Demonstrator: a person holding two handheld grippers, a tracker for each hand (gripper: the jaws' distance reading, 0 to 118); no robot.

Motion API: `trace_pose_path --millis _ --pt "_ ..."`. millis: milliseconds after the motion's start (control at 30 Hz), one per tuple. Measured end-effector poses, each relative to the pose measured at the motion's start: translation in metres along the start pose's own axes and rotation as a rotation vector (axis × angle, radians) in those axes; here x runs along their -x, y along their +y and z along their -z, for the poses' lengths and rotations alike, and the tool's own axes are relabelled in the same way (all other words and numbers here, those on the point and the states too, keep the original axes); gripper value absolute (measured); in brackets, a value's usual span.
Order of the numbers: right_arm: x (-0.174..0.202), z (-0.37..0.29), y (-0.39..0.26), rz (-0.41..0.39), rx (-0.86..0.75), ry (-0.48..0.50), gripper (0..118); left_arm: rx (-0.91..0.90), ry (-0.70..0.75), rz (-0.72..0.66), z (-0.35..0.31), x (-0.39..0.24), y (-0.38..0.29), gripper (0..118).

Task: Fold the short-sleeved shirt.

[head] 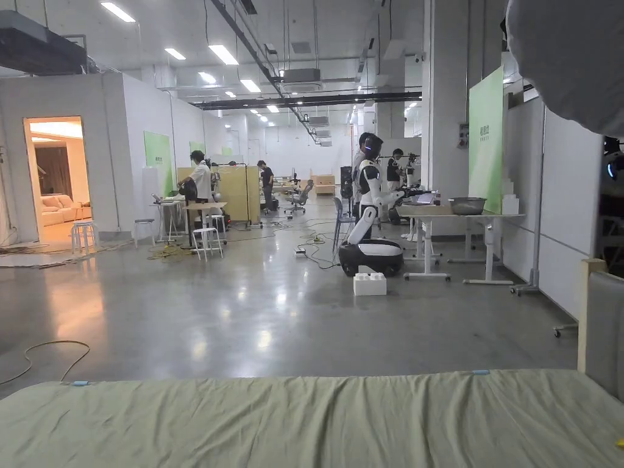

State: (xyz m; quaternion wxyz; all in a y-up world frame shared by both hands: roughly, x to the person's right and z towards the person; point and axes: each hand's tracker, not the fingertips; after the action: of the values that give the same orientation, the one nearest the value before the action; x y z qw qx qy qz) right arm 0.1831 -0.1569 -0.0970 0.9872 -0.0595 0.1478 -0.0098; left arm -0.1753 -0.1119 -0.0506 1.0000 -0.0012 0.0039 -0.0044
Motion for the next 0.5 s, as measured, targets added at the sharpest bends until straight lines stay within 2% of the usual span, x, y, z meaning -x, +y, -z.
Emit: trace_pose_path --millis 67,500 --pt "0.0011 0.0002 -0.0004 0.008 -0.002 0.001 118 -0.016 0.013 -0.007 -0.0006 0.0007 0.0006 118" --pt "0.0023 0.0009 -0.0018 0.014 -0.004 0.001 118 -0.033 0.011 0.005 -0.0074 0.0035 0.0052 118"
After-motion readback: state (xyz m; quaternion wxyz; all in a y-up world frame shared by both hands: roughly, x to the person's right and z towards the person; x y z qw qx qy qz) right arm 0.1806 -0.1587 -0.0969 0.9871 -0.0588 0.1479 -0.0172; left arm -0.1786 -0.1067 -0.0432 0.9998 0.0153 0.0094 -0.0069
